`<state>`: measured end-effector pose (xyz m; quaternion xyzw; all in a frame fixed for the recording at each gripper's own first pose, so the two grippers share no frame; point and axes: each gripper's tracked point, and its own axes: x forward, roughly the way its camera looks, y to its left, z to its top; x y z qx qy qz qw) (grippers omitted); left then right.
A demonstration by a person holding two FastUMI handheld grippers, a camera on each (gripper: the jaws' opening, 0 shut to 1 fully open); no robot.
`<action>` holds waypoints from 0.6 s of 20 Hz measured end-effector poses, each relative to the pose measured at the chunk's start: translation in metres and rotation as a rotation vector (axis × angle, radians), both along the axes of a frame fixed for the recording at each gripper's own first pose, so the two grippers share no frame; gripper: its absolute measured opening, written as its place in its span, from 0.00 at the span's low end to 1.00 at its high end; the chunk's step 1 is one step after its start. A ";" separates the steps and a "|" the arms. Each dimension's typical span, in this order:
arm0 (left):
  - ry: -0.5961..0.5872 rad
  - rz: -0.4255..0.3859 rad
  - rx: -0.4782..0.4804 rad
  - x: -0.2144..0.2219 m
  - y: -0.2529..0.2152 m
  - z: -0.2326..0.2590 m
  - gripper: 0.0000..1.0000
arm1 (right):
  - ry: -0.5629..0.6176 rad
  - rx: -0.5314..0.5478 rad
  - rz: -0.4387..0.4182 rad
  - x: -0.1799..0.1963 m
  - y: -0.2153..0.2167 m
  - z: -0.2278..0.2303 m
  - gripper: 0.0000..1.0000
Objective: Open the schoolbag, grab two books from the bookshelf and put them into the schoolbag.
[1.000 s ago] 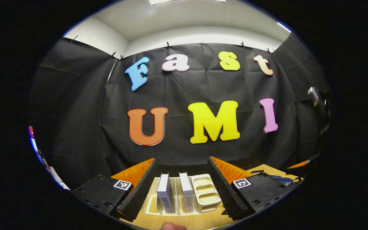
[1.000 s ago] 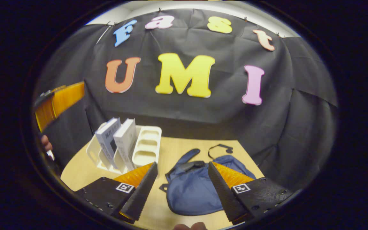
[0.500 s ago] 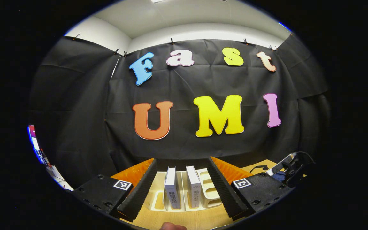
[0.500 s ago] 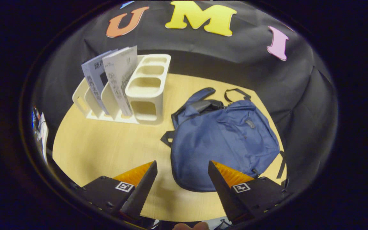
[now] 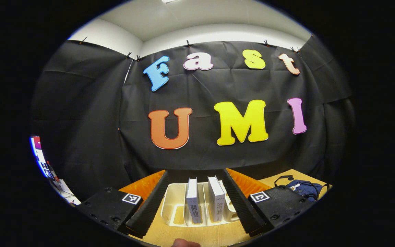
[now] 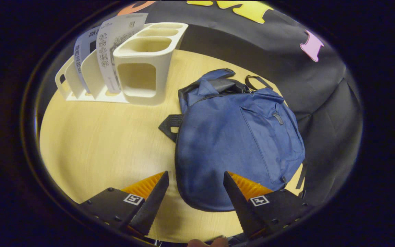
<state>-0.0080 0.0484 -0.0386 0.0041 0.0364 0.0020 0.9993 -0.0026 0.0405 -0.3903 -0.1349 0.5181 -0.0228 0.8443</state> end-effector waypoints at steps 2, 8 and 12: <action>0.007 0.007 0.002 0.001 0.004 -0.002 0.99 | 0.017 -0.015 -0.002 0.000 0.000 -0.009 0.96; 0.016 0.012 0.006 0.007 0.008 -0.008 0.99 | -0.004 -0.071 -0.023 0.014 -0.016 -0.013 0.96; 0.017 0.005 0.001 0.014 0.005 -0.010 0.99 | 0.001 -0.044 -0.051 0.014 -0.019 -0.012 0.75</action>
